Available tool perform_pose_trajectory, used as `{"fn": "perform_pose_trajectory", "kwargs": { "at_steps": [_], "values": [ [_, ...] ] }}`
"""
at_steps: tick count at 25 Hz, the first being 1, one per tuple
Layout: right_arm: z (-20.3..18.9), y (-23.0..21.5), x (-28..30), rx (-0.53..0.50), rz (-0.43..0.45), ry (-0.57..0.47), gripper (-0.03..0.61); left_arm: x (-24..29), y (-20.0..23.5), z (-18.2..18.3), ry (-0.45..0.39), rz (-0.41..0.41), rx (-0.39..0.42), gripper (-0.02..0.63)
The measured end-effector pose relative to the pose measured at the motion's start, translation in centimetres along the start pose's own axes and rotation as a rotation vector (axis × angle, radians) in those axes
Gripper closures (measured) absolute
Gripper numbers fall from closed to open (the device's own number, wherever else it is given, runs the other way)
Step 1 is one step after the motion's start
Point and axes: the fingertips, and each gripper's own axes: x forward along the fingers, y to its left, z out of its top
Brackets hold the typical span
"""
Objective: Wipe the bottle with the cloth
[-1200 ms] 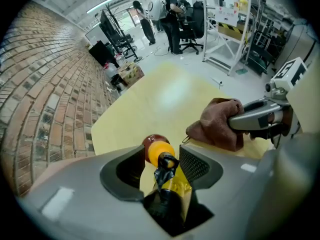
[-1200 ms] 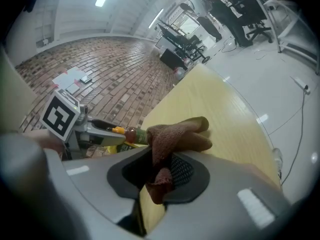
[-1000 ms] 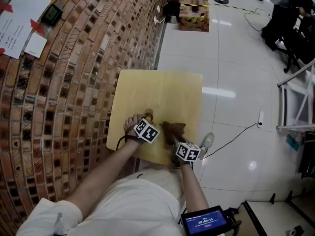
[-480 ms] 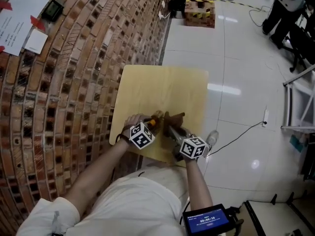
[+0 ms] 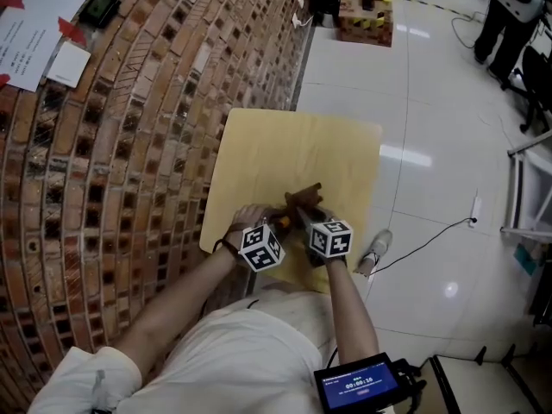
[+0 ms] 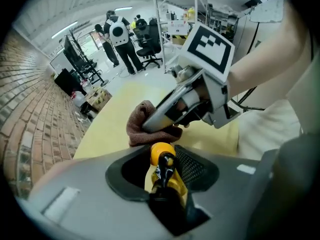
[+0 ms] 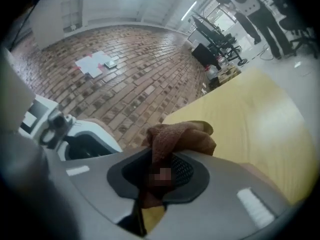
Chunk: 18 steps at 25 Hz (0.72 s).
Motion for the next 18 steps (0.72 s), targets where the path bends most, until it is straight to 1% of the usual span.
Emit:
{"fn": "perform_pose_trajectory", "kwargs": {
  "at_steps": [3,5,6,7,8,9,10,11,12,13,15,16,18],
  "values": [
    [-1.8,-3.8,1.6,-0.073,-0.177,0.099,0.512,0.0,-0.3,-0.1,-0.006,0.001,0.006,0.442],
    [-3.0,-5.6,2.3,-0.161,-0.274,0.175,0.512,0.0,-0.2,0.0,-0.011,0.005,-0.005,0.442],
    [-3.2,-5.9,2.4,-0.199,-0.298,0.197,0.512,0.0,-0.1,0.1,-0.013,0.008,-0.017,0.442],
    [-3.1,-6.0,2.2,-0.214,-0.307,0.195,0.512,0.0,0.1,0.1,-0.012,0.011,-0.031,0.442],
    [-2.5,-5.8,1.6,-0.191,-0.3,0.16,0.512,0.0,0.2,0.1,-0.008,0.015,-0.047,0.442],
    [-1.6,-5.6,0.5,-0.126,-0.275,0.089,0.512,0.0,0.3,0.0,0.0,0.018,-0.068,0.442],
    [-0.6,-5.2,-1.0,-0.037,-0.229,-0.003,0.512,0.0,0.4,0.0,0.01,0.02,-0.098,0.442],
    [0.3,-4.5,-2.7,0.038,-0.162,-0.088,0.512,0.0,0.6,-0.1,0.021,0.022,-0.139,0.442],
    [0.7,-3.4,-4.3,0.074,-0.085,-0.141,0.512,0.0,0.9,-0.1,0.031,0.024,-0.188,0.442],
    [0.4,-2.0,-5.5,0.071,-0.009,-0.155,0.512,0.0,1.2,-0.2,0.039,0.026,-0.244,0.442],
    [-1.5,1.1,-6.7,0.011,0.114,-0.099,0.512,0.0,1.9,-0.1,0.046,0.032,-0.35,0.442],
    [-2.6,2.6,-6.6,-0.025,0.155,-0.058,0.512,0.0,2.1,-0.1,0.047,0.034,-0.389,0.442],
    [-4.1,4.6,-5.8,-0.088,0.193,0.001,0.512,-0.1,2.5,0.0,0.049,0.033,-0.439,0.442]
  ]
}}
